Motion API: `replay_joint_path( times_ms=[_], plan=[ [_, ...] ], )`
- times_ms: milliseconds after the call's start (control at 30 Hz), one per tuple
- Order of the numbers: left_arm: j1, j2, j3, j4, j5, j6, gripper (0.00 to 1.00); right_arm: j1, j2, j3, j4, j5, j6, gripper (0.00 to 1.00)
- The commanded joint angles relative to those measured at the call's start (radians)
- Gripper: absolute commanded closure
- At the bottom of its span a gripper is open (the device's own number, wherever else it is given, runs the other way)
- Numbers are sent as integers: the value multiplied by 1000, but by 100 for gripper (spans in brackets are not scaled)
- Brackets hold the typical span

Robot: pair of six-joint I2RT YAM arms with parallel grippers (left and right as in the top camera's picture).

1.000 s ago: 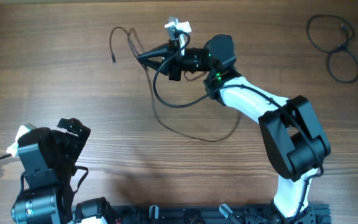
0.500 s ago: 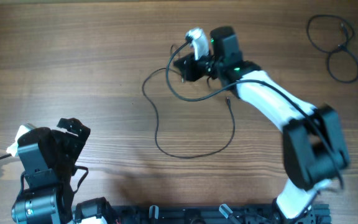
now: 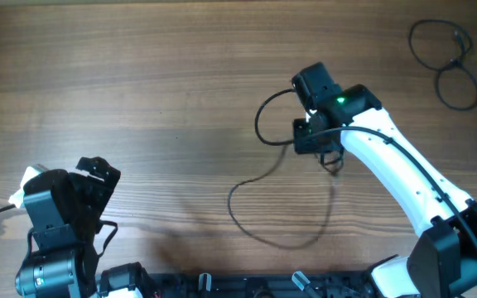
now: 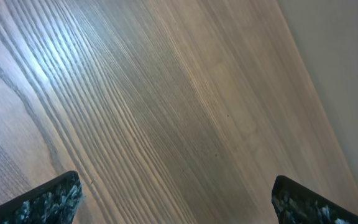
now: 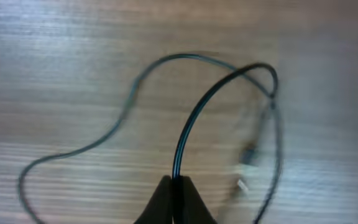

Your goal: Untangle cables

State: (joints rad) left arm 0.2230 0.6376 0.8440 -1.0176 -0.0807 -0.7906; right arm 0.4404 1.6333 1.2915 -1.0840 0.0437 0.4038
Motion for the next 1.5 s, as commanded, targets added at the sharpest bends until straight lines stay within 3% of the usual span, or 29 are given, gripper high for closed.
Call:
replay_joint_path(
  times_ms=[0,133,167,200,233,267,433,600,700,833,967,1200,1333,1433,1467],
  plan=[
    [6,-3,2,3,1,-2,0,2,11,-29,25,-272,-32,92],
    [6,-3,2,3,1,-2,0,31,11,-37,60,-438,-248,72],
    [6,-3,2,3,1,-2,0,43,12,-37,58,-434,-257,57],
    [6,-3,2,3,1,-2,0,52,12,-37,56,-435,-278,34],
    [6,-3,2,3,1,-2,0,62,12,-37,51,-433,-293,4],
    [6,-3,2,3,1,-2,0,76,12,-37,45,-434,-303,0],
    [6,-3,2,3,1,-2,0,194,12,-41,12,-433,-372,0],
    [6,-3,2,3,1,-2,0,308,12,-134,153,-433,-378,1],
    [6,-3,2,3,1,-2,0,407,12,-237,211,-433,-377,10],
    [6,-3,2,3,1,-2,0,544,13,-254,236,-402,-374,12],
    [6,-3,2,3,1,-2,0,676,20,-282,291,-113,-213,28],
    [6,-3,2,3,1,-2,0,695,111,-294,321,-137,-237,29],
    [6,-3,2,3,1,-2,0,695,177,-294,312,-175,-246,42],
    [6,-3,2,3,1,-2,0,695,192,-294,303,-175,-243,46],
    [6,-3,2,3,1,-2,0,695,192,-294,305,-170,-241,52]
  ],
)
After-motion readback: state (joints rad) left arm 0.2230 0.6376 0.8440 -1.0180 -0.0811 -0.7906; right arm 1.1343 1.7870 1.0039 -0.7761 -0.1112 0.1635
